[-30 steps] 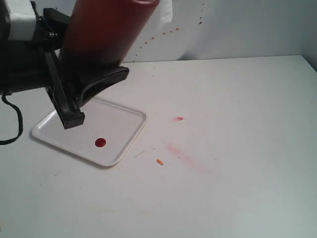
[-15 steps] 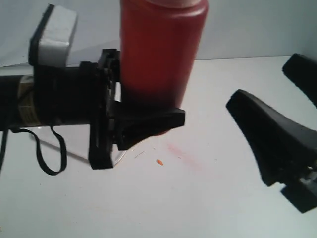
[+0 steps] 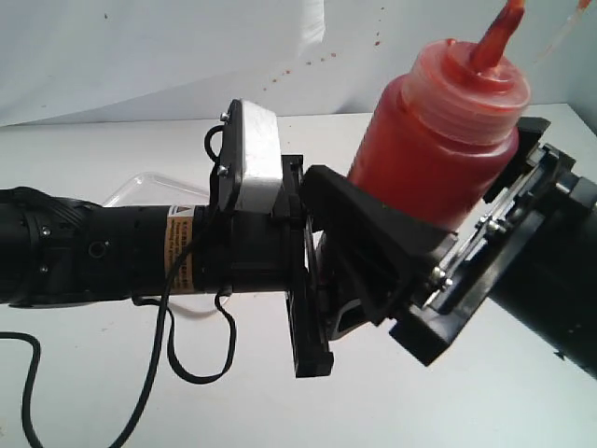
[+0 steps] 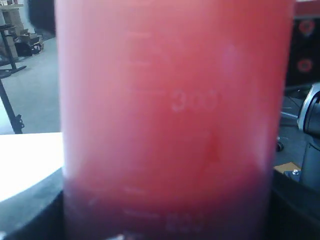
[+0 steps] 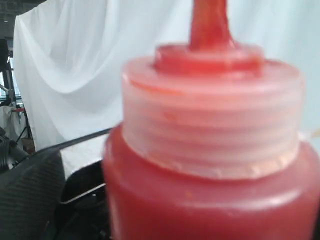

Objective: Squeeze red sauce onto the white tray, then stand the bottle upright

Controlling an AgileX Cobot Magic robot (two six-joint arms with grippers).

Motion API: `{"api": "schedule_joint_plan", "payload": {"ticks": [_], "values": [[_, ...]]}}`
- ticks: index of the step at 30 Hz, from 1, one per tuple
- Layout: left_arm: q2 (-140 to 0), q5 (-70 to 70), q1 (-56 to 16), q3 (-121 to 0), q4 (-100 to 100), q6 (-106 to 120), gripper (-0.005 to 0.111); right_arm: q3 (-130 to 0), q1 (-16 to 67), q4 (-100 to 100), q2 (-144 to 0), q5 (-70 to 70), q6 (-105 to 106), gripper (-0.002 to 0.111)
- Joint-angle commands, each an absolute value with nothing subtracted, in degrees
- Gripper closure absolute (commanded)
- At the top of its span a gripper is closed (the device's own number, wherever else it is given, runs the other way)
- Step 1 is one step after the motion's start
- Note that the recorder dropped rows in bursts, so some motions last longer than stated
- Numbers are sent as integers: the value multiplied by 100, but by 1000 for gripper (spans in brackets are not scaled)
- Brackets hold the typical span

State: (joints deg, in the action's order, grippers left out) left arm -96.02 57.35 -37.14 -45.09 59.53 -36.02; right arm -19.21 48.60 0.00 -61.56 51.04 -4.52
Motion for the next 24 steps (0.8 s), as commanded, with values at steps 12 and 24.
{"api": "schedule_joint_plan", "payload": {"ticks": [12, 24], "values": [[-9580, 5864, -3754, -4539, 5450, -3552, 107, -1982, 4855, 230, -6161, 4601, -481, 108], [-9580, 5864, -3754, -4539, 5449, -3544, 96, -1982, 4855, 230, -6161, 4601, -464, 108]]}}
